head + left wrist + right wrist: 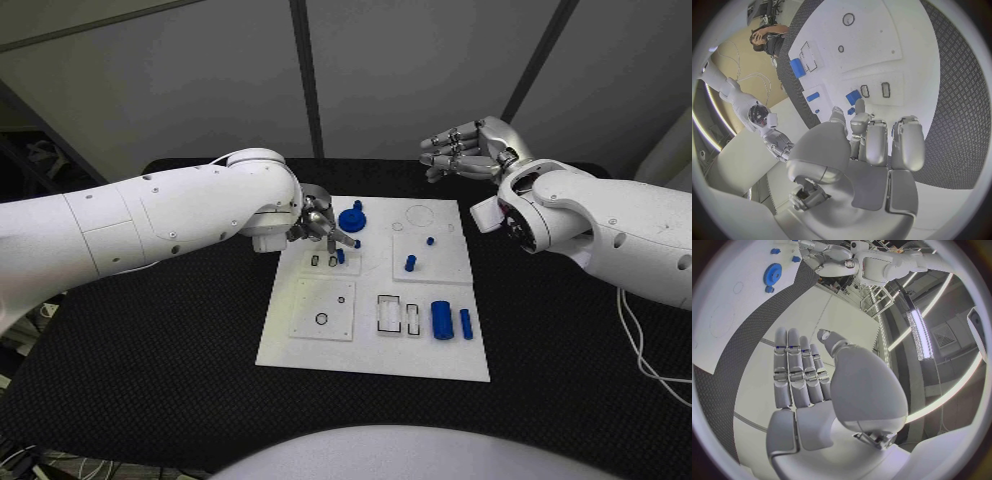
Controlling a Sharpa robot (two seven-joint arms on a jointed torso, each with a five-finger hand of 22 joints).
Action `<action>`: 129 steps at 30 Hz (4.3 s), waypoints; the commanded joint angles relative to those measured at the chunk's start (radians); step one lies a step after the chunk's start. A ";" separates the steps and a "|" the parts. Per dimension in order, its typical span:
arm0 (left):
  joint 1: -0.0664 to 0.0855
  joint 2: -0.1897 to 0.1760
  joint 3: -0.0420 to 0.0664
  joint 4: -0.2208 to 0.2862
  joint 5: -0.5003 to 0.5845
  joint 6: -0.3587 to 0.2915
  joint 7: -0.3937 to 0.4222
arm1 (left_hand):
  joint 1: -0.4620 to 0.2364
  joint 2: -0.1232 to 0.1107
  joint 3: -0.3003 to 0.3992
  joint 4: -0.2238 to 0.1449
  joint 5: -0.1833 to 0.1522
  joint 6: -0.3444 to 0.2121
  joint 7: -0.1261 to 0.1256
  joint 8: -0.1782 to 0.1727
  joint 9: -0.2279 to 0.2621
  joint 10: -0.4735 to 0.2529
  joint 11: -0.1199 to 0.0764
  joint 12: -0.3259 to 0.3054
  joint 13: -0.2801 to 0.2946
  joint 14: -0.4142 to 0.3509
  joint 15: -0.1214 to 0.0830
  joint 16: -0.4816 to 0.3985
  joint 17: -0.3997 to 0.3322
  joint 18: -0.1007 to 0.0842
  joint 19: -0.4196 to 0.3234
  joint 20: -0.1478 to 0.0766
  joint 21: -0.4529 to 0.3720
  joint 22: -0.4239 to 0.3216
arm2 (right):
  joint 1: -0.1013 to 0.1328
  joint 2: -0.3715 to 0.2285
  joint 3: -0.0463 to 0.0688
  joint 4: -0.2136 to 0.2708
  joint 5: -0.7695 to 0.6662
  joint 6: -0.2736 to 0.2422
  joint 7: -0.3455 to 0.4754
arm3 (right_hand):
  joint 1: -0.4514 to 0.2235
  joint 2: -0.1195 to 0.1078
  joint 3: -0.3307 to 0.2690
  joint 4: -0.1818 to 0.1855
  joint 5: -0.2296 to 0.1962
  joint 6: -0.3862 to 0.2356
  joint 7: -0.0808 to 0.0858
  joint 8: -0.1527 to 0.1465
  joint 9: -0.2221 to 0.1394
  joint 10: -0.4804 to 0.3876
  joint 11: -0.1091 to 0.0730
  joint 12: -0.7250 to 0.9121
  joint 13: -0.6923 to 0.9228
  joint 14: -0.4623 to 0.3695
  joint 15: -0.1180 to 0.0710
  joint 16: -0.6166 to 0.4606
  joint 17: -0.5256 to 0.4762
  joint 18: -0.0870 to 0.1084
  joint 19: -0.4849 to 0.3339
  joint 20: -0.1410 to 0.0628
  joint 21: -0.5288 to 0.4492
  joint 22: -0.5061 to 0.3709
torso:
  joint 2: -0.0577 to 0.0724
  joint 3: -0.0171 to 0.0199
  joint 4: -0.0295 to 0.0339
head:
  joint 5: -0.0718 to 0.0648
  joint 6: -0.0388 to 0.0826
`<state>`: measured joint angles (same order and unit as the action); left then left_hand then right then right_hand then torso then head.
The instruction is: Assemble the parts on the task board
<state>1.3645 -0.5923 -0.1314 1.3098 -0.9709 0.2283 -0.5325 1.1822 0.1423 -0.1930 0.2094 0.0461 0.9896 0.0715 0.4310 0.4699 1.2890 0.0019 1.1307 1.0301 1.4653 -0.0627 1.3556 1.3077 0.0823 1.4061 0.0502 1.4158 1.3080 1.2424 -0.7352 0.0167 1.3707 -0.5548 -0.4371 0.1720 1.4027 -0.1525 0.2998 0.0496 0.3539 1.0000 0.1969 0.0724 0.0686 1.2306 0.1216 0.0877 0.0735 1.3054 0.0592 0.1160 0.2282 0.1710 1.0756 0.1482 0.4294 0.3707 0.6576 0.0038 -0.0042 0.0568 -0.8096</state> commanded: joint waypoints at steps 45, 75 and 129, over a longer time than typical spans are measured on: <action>0.000 0.029 -0.020 -0.018 -0.016 0.029 -0.012 | 0.050 0.006 0.050 -0.062 0.002 -0.016 -0.003 0.006 0.027 0.001 -0.005 0.005 0.006 0.037 -0.001 -0.002 0.028 -0.026 0.008 -0.002 0.009 0.016 | 0.002 0.008 0.001 -0.003 -0.002 0.020 -0.022 | -0.013 0.007 0.002 -0.005 0.029 -0.020 0.004 0.003 0.000 -0.022 0.004 0.001 -0.002 -0.021 0.005 -0.008 0.009 -0.002 -0.025 0.002 0.011 0.012 | 0.000 -0.0004 0.0007 | -0.006 -0.016; -0.001 -0.008 -0.019 0.020 0.069 -0.010 -0.006 | -0.080 -0.149 0.853 -0.349 0.099 -0.040 0.010 -0.025 0.132 0.002 -0.001 -0.040 -0.014 0.043 0.005 -0.014 0.044 -0.027 0.009 0.005 0.009 0.038 | 0.002 0.017 0.001 -0.022 0.000 0.031 -0.032 | -0.017 0.006 0.003 -0.006 0.046 -0.026 0.007 0.003 -0.001 -0.029 0.007 0.001 -0.002 -0.028 0.007 -0.011 0.013 -0.002 -0.034 0.004 0.015 0.019 | 0.000 -0.0002 0.0014 | -0.006 -0.019; -0.076 -0.094 -0.027 0.157 -0.084 -0.387 0.005 | -0.160 -0.247 0.986 -0.378 0.393 -0.008 -0.015 0.048 0.247 0.047 -0.024 -0.047 -0.027 0.046 -0.017 -0.017 0.054 -0.041 0.053 -0.016 0.049 0.107 | 0.002 -0.003 0.000 -0.019 -0.002 0.032 -0.037 | -0.026 0.007 0.001 -0.002 0.051 -0.031 0.009 0.003 -0.001 -0.035 0.009 0.001 -0.002 -0.033 0.010 -0.013 0.016 -0.002 -0.041 0.006 0.016 0.022 | -0.007 0.0138 0.0164 | -0.001 -0.045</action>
<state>1.2879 -0.6881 -0.1580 1.4663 -1.0169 -0.1836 -0.5291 1.0122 -0.1094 0.6226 -0.0020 0.4369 0.9795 0.0606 0.4765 0.7156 1.3288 -0.0195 1.0870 1.0054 1.4654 -0.0736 1.3440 1.3075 0.0835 1.4543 0.0377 1.4583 1.3075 1.2421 -0.7388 0.0160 1.3498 -0.5551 -0.4114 0.1307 1.3869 -0.1444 0.3027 0.0470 0.3976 0.9729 0.2055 0.0724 0.0682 1.2020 0.1286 0.0876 0.0728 1.2808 0.0698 0.1090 0.2428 0.1710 1.0421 0.1538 0.4410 0.3915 0.6508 0.0175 0.0123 0.0547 -0.8540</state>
